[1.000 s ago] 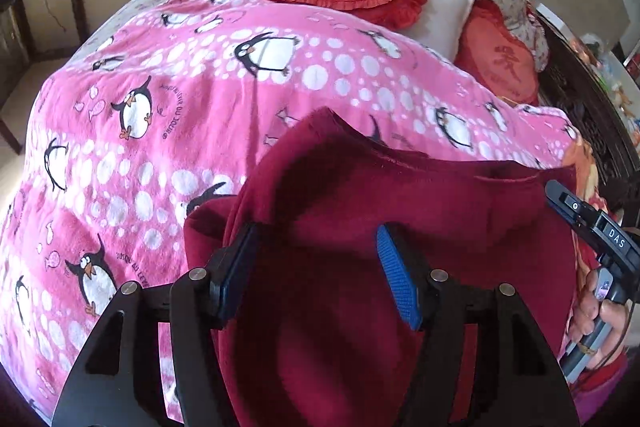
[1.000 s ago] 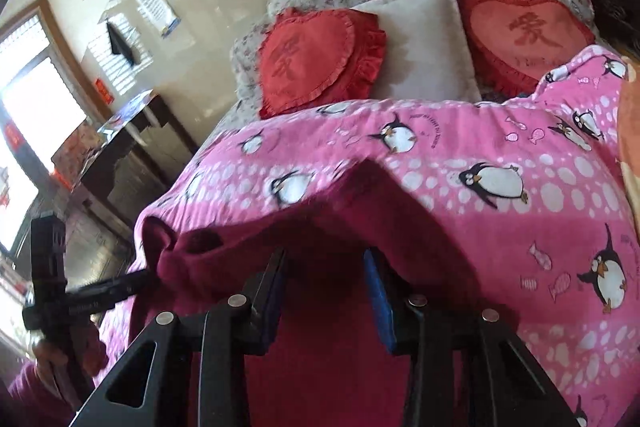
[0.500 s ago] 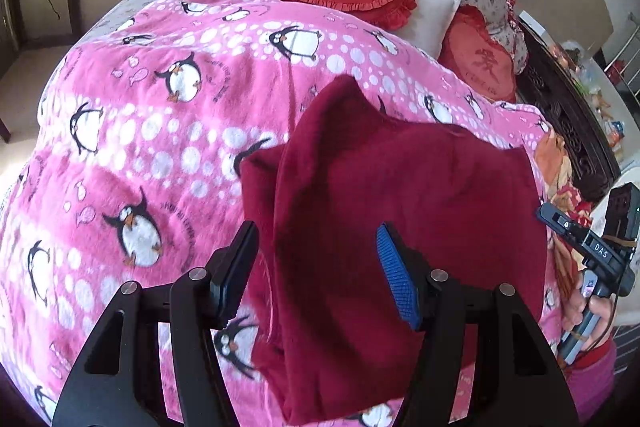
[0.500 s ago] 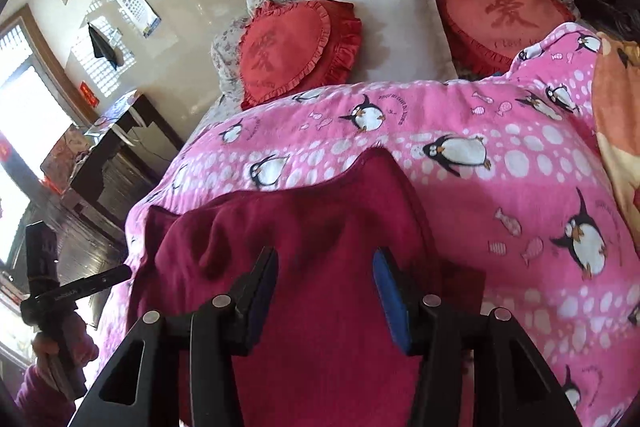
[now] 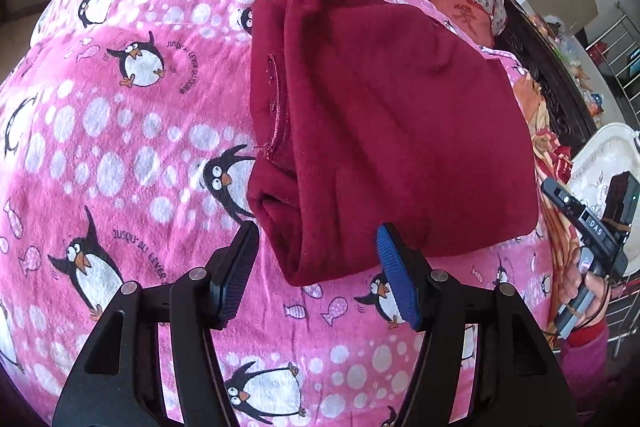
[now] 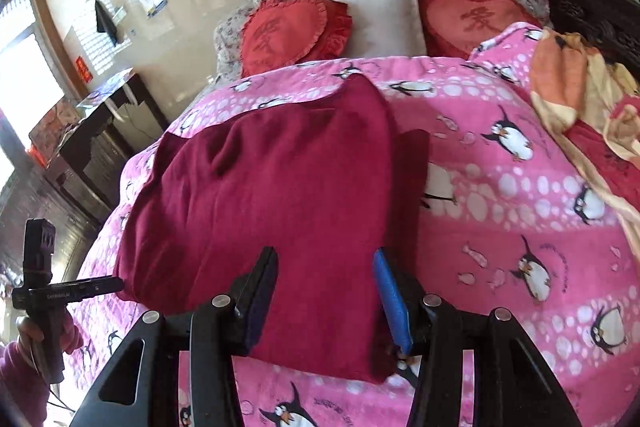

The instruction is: Fold small clothes

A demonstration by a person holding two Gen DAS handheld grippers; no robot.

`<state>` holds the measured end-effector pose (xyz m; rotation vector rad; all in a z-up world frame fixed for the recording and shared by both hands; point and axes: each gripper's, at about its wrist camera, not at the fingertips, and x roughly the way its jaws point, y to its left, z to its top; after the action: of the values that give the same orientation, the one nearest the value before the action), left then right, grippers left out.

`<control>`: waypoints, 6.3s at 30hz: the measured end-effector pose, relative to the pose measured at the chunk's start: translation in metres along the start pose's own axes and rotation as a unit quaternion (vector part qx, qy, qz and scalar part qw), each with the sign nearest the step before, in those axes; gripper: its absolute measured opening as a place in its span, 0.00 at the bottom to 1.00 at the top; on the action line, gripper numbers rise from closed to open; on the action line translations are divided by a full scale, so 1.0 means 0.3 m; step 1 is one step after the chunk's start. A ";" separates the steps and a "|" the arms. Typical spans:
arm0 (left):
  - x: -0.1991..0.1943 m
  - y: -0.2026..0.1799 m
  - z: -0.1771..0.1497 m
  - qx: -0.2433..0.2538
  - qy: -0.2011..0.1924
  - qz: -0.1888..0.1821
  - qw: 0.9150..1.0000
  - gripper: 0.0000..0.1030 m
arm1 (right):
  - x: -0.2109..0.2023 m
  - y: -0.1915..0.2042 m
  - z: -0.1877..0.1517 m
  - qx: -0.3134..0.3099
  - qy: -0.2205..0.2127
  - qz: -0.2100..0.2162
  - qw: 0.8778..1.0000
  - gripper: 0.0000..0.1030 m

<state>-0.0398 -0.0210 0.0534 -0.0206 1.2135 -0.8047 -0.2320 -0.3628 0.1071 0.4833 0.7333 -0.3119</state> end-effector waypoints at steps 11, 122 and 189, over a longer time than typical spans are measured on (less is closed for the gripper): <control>0.043 -0.050 0.006 0.032 0.002 0.018 0.999 0.22 | 0.058 -0.069 -0.045 0.021 0.039 0.017 0.999 0.25; -0.016 0.056 0.251 -0.046 -0.088 0.130 0.987 0.38 | 0.507 0.740 0.314 -0.143 0.075 0.107 0.981 0.36; -0.016 -0.014 -0.018 -0.066 -0.093 0.103 0.988 0.56 | 0.426 0.630 0.163 -0.094 0.051 0.093 0.990 0.43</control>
<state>-0.0471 -0.0193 0.0570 -0.0760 1.0708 -0.5293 -0.0325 -0.2417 0.1076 0.3866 0.8022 -0.0436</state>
